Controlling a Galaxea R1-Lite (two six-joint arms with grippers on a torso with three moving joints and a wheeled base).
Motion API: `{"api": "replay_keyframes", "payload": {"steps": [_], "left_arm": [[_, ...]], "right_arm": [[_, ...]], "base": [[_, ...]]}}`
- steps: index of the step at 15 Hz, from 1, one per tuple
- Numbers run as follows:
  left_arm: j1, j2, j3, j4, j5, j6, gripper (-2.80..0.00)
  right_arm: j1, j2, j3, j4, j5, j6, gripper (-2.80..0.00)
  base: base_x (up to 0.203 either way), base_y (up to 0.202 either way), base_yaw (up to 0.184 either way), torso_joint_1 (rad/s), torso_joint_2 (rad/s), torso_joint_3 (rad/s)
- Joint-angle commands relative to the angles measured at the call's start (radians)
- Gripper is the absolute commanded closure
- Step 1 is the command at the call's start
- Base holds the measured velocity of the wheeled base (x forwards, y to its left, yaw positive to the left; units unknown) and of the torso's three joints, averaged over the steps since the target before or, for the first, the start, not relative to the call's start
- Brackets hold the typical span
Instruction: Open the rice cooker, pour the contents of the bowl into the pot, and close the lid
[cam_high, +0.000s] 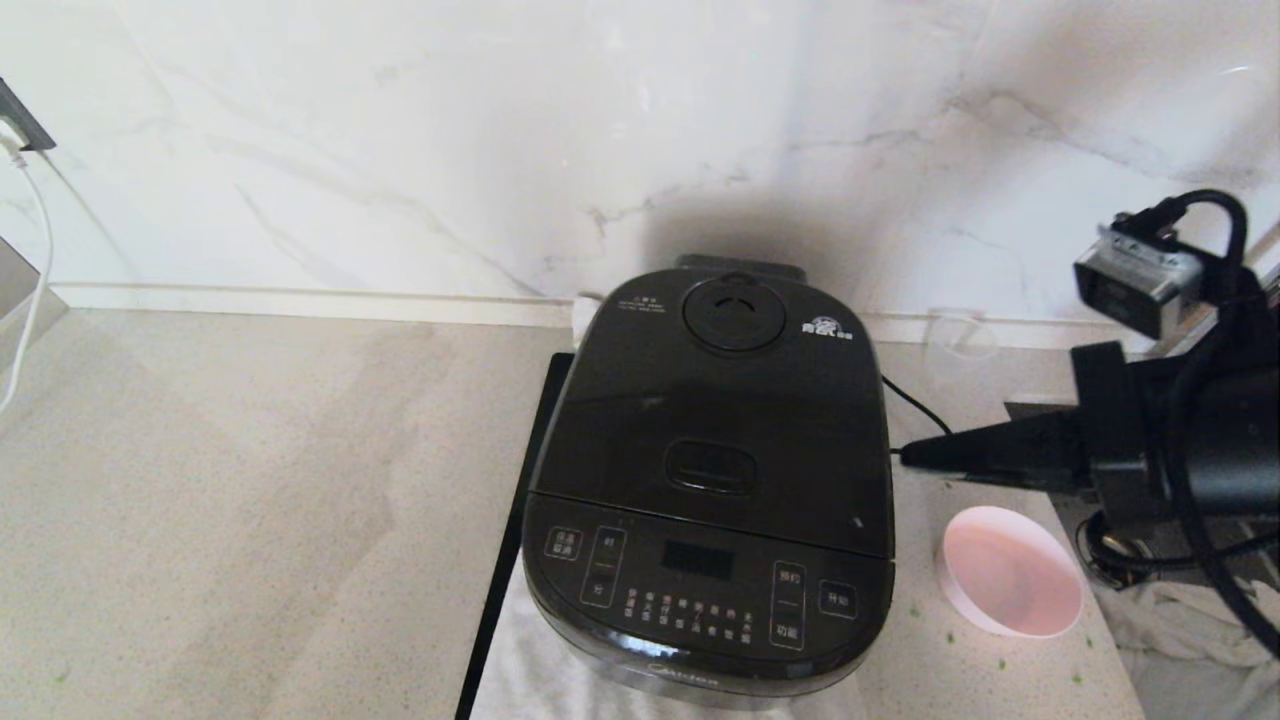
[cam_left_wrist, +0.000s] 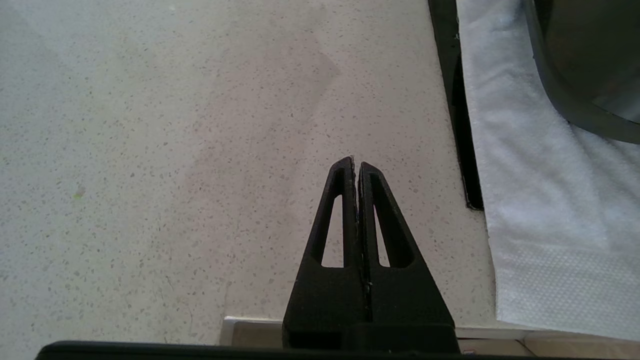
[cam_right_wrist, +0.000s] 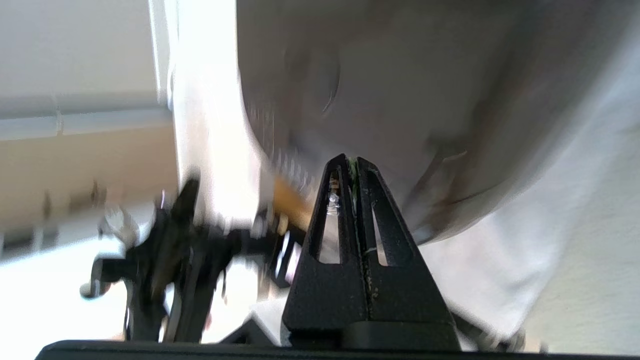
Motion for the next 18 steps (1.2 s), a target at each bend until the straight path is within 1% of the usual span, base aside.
{"api": "replay_keyframes", "payload": {"steps": [1, 2, 3, 4, 5, 6, 7, 8, 9, 10, 11, 13, 15, 17, 18], "left_arm": [[0.000, -0.002, 0.000, 0.000, 0.000, 0.000, 0.00], [0.000, -0.001, 0.000, 0.000, 0.000, 0.000, 0.00], [0.000, -0.001, 0.000, 0.000, 0.000, 0.000, 0.00], [0.000, -0.002, 0.000, 0.000, 0.000, 0.000, 0.00], [0.000, -0.001, 0.000, 0.000, 0.000, 0.000, 0.00], [0.000, -0.001, 0.000, 0.000, 0.000, 0.000, 0.00], [0.000, -0.002, 0.000, 0.000, 0.000, 0.000, 0.00], [0.000, -0.001, 0.000, 0.000, 0.000, 0.000, 0.00], [0.000, -0.001, 0.000, 0.000, 0.000, 0.000, 0.00], [0.000, -0.001, 0.000, 0.000, 0.000, 0.000, 0.00], [0.000, -0.001, 0.000, 0.000, 0.000, 0.000, 0.00], [0.000, -0.001, 0.000, 0.000, 0.000, 0.000, 0.00], [0.000, -0.001, 0.000, 0.000, 0.000, 0.000, 0.00], [0.000, -0.001, 0.000, 0.000, 0.000, 0.000, 0.00], [0.000, -0.002, 0.000, 0.000, 0.000, 0.000, 0.00]], "right_arm": [[-0.120, -0.084, -0.032, 0.021, -0.029, -0.041, 0.00], [-0.183, -0.100, -0.033, 0.033, -0.115, -0.099, 0.00], [-0.231, -0.119, -0.030, 0.043, -0.250, -0.158, 0.00], [-0.276, -0.150, -0.021, 0.049, -0.409, -0.226, 0.00], [-0.314, -0.204, -0.004, 0.050, -0.535, -0.293, 0.00], [-0.347, -0.275, 0.014, 0.050, -0.618, -0.351, 0.00], [-0.382, -0.356, 0.032, 0.053, -0.680, -0.409, 0.00], [-0.418, -0.447, 0.060, 0.057, -0.720, -0.461, 0.00], [-0.445, -0.542, 0.097, 0.062, -0.743, -0.513, 0.00], [-0.470, -0.656, 0.149, 0.072, -0.761, -0.585, 0.00], [-0.487, -0.764, 0.202, 0.084, -0.777, -0.655, 0.00], [-0.511, -0.951, 0.310, 0.103, -0.813, -0.766, 0.00], [-0.520, -1.097, 0.441, 0.110, -0.819, -0.828, 0.00], [-0.518, -1.241, 0.571, 0.116, -0.764, -0.852, 0.00], [-0.517, -1.298, 0.653, 0.114, -0.744, -0.850, 0.00]], "base": [[0.000, 0.000, 0.000, 0.000, 0.00, 0.000], [0.000, 0.000, 0.000, 0.000, 0.00, 0.000], [0.000, 0.000, 0.000, 0.000, 0.00, 0.000], [0.000, 0.000, 0.000, 0.000, 0.00, 0.000], [0.000, 0.000, 0.000, 0.000, 0.00, 0.000], [0.000, 0.000, 0.000, 0.000, 0.00, 0.000], [0.000, 0.000, 0.000, 0.000, 0.00, 0.000], [0.000, 0.000, 0.000, 0.000, 0.00, 0.000], [0.000, 0.000, 0.000, 0.000, 0.00, 0.000], [0.000, 0.000, 0.000, 0.000, 0.00, 0.000], [0.000, 0.000, 0.000, 0.000, 0.00, 0.000], [0.000, 0.000, 0.000, 0.000, 0.00, 0.000], [0.000, 0.000, 0.000, 0.000, 0.00, 0.000], [0.000, 0.000, 0.000, 0.000, 0.00, 0.000], [0.000, 0.000, 0.000, 0.000, 0.00, 0.000]]}}
